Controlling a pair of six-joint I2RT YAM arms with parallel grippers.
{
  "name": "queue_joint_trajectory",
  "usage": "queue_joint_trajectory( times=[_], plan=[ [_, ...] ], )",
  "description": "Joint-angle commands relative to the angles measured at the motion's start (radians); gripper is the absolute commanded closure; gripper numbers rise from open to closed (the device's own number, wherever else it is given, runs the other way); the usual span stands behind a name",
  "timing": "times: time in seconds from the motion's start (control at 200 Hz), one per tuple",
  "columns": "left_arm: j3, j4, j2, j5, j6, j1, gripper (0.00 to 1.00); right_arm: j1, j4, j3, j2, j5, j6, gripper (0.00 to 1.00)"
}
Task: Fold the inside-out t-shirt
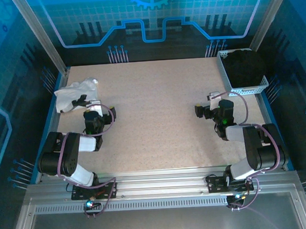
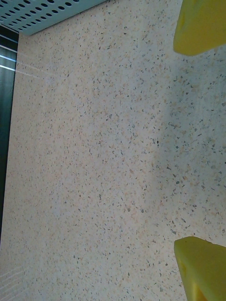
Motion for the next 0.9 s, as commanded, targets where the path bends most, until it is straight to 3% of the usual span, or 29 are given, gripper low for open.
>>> queue_joint_trajectory(
  times=[0.0, 0.31, 0.385, 0.455, 0.585, 0.645, 0.77, 0.895],
  plan=[
    [0.005, 0.034, 0.0, -0.011, -0.006, 0.006, 0.01, -0.007, 0.027, 0.008, 0.01, -0.001, -0.01, 0.0],
    [-0.004, 0.05, -0.001, -0.021, -0.01, 0.006, 0.01, 0.003, 0.024, 0.009, 0.003, 0.039, -0.008, 0.0],
    [-0.03, 0.07, -0.031, -0.04, -0.016, 0.006, 0.01, 0.019, -0.046, 0.023, -0.053, 0.095, -0.005, 0.0],
    [-0.051, 0.068, -0.085, -0.052, -0.016, 0.004, 0.01, 0.016, -0.221, 0.068, -0.148, 0.142, 0.047, 0.0],
    [-0.026, -0.149, -0.274, -0.129, -0.049, 0.001, 0.01, 0.007, -0.301, 0.047, -0.305, 0.172, 0.138, 0.0],
    [0.012, -0.309, -0.368, -0.149, -0.151, 0.004, 0.01, 0.006, -0.346, 0.045, -0.387, 0.195, 0.186, 0.0],
    [0.105, -0.529, -0.473, 0.054, -0.302, 0.005, 0.01, 0.017, -0.531, 0.108, -0.516, 0.252, 0.256, 0.02],
    [0.226, -0.659, -0.464, 0.232, -0.439, -0.022, 0.05, 0.118, -0.677, 0.216, -0.556, 0.277, 0.178, 0.05]
  ],
)
